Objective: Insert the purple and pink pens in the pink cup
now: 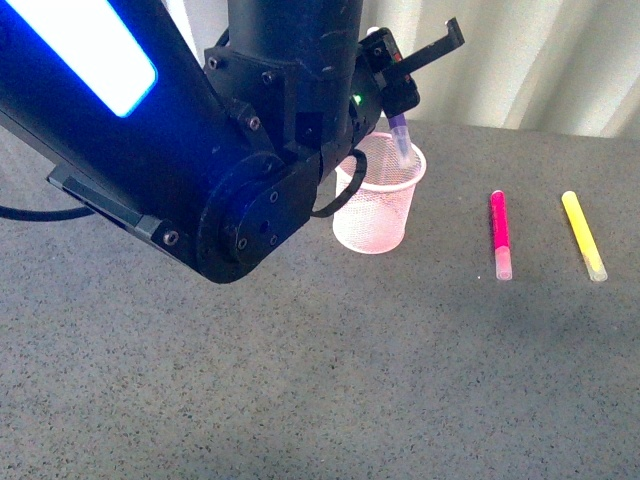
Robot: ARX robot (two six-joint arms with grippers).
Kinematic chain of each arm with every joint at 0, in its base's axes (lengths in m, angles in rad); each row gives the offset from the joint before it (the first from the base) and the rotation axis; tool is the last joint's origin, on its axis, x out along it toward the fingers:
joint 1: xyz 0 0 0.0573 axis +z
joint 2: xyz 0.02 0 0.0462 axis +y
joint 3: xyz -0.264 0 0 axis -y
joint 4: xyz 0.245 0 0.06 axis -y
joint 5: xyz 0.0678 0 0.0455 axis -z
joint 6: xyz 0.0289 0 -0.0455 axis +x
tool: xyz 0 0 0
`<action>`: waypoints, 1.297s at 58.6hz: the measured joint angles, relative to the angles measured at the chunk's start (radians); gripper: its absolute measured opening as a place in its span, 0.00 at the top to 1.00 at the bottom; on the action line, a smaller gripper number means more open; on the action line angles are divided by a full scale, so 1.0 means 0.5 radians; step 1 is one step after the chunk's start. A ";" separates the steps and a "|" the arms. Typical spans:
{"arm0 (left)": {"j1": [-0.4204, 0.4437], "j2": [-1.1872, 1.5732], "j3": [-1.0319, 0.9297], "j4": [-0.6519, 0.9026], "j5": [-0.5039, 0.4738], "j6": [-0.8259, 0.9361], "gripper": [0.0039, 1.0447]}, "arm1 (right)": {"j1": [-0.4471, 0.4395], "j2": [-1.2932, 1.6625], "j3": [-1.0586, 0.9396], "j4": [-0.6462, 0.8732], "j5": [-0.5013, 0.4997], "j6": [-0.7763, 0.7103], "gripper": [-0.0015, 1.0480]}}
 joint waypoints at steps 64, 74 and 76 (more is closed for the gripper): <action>0.780 -2.006 -1.059 -1.248 1.066 0.595 0.06 | 0.000 0.000 0.000 0.000 0.000 0.000 0.07; 1.386 -3.075 -1.251 -2.224 1.571 0.848 0.06 | 0.000 0.000 0.000 0.000 0.000 0.000 0.07; 1.511 -3.234 -1.256 -2.384 1.671 0.866 0.06 | 0.000 0.000 0.000 0.000 0.000 0.000 0.07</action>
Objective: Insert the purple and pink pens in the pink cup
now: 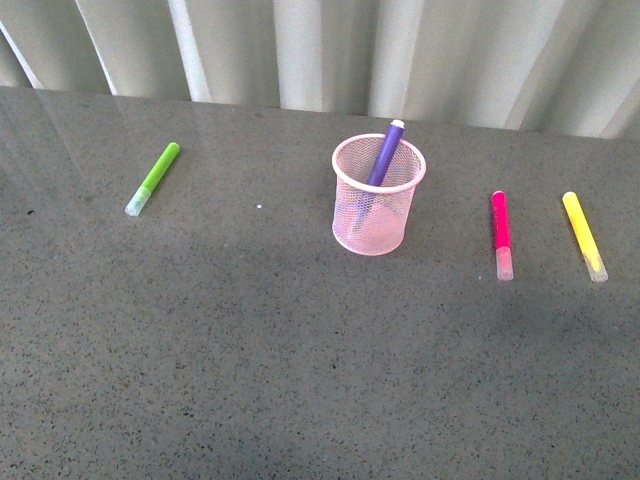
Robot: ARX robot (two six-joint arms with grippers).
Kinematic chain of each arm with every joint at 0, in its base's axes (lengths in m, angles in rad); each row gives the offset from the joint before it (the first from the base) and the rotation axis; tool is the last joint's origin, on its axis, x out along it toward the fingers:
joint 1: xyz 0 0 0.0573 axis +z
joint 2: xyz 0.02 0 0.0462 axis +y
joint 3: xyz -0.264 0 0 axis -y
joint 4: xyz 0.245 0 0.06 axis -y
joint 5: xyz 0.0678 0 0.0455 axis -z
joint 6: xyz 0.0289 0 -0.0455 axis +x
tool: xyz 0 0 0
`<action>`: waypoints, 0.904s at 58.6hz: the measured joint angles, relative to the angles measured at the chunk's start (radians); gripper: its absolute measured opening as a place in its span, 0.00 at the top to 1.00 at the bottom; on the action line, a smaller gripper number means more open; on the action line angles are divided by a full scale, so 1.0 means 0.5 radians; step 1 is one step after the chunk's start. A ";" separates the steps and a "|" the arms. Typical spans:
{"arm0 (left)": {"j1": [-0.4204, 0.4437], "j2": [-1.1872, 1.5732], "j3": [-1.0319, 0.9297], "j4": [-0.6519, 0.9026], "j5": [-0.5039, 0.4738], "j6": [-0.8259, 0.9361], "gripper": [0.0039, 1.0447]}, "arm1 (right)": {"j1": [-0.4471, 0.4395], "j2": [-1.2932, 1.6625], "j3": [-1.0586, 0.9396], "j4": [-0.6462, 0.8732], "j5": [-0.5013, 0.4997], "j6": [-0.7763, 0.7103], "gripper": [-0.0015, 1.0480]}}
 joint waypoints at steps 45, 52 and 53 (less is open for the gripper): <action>-0.401 -1.163 -0.847 0.217 -1.365 0.396 0.97 | 0.000 0.000 0.000 0.000 0.000 0.000 0.07; -0.401 -1.215 -0.883 0.220 -1.365 0.396 0.97 | 0.000 0.000 0.000 0.000 0.000 0.000 0.07; -0.401 -1.222 -0.893 0.220 -1.365 0.396 0.97 | 0.000 0.000 0.000 0.000 0.000 0.000 0.07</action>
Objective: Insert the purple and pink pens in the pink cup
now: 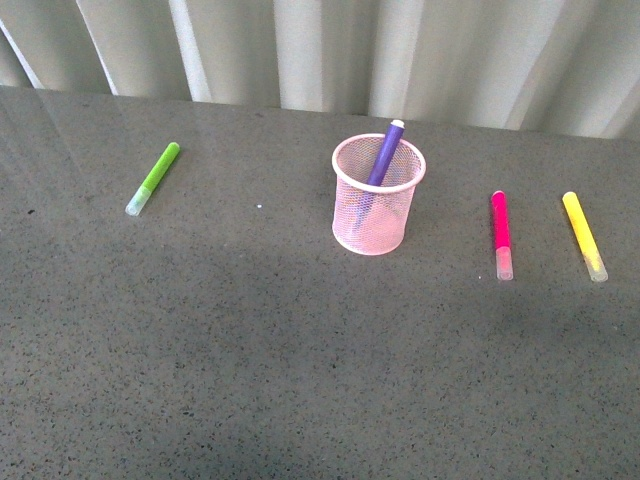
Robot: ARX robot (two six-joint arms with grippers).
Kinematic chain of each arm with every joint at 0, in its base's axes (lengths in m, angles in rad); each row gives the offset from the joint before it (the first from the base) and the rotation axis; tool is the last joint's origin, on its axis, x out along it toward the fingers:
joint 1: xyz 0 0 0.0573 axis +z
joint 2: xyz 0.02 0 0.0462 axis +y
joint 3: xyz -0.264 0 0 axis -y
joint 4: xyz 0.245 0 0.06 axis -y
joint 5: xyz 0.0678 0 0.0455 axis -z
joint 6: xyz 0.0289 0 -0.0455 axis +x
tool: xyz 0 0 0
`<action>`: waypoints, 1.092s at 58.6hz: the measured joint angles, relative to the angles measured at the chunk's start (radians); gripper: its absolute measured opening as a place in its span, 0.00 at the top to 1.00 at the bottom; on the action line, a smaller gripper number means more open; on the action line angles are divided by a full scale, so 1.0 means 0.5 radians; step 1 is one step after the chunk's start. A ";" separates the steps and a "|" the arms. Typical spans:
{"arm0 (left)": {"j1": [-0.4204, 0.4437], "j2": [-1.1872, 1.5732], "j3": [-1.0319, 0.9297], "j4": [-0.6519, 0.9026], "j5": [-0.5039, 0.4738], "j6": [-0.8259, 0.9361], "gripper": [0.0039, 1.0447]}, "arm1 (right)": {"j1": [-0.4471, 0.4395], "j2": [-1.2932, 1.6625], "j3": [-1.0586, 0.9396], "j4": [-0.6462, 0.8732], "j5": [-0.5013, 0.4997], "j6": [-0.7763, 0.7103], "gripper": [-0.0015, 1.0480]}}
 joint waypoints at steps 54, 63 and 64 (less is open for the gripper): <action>0.000 -0.188 -0.215 0.031 0.001 0.003 0.97 | 0.000 0.000 0.000 0.000 0.000 0.000 0.07; 0.000 -0.189 -0.215 0.031 0.001 0.003 0.97 | 0.000 0.000 0.000 0.000 0.000 0.000 0.07; 0.000 -0.189 -0.215 0.031 0.001 0.002 0.96 | 0.000 0.000 0.000 0.000 0.000 0.000 0.07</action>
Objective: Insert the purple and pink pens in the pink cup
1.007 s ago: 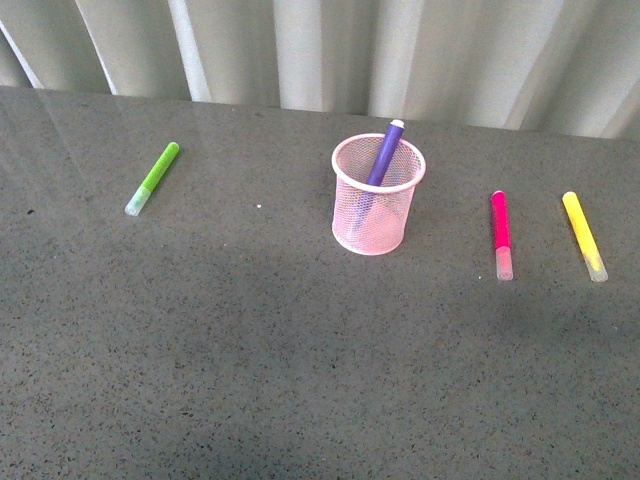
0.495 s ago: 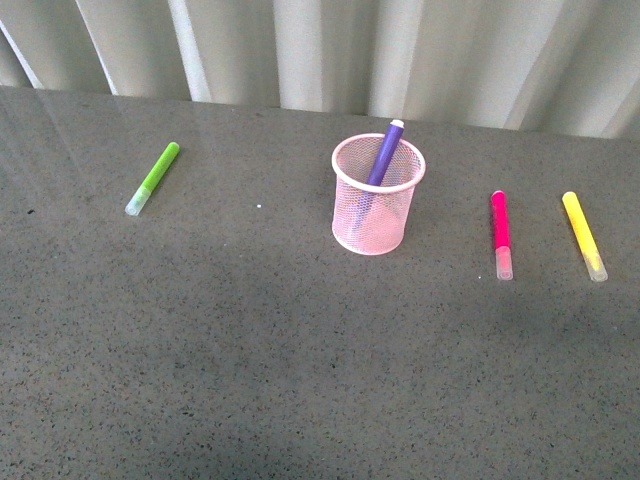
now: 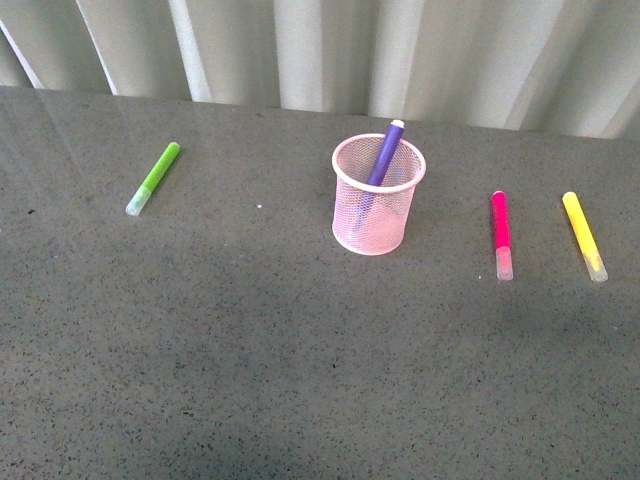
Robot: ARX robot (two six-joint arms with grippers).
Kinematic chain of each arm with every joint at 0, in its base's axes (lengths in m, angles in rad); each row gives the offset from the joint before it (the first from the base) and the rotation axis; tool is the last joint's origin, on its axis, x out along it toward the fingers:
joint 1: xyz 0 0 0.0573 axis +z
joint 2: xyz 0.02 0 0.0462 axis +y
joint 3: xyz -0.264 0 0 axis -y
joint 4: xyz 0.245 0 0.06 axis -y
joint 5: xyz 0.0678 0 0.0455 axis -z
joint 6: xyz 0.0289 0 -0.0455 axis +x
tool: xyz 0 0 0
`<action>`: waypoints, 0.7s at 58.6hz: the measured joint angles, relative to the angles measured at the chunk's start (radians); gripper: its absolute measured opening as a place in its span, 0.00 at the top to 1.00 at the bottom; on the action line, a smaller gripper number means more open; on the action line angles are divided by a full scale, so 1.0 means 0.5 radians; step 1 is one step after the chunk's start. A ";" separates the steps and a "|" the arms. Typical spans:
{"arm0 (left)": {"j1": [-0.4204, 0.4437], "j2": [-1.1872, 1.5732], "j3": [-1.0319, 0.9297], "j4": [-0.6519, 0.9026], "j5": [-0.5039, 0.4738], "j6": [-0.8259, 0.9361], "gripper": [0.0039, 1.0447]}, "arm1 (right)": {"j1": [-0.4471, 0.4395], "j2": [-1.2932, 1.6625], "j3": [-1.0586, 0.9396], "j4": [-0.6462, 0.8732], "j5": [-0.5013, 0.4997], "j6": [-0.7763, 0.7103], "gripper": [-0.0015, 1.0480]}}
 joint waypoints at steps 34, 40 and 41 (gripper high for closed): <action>0.000 -0.002 0.000 0.000 0.000 0.003 0.07 | -0.266 3.235 1.632 0.583 0.267 0.079 0.07; 0.000 -0.002 0.000 0.000 0.001 0.003 0.06 | -0.171 3.589 1.992 0.344 0.326 0.112 0.07; 0.000 -0.002 0.000 0.000 0.001 0.003 0.06 | -0.160 3.622 2.032 0.311 0.327 0.125 0.07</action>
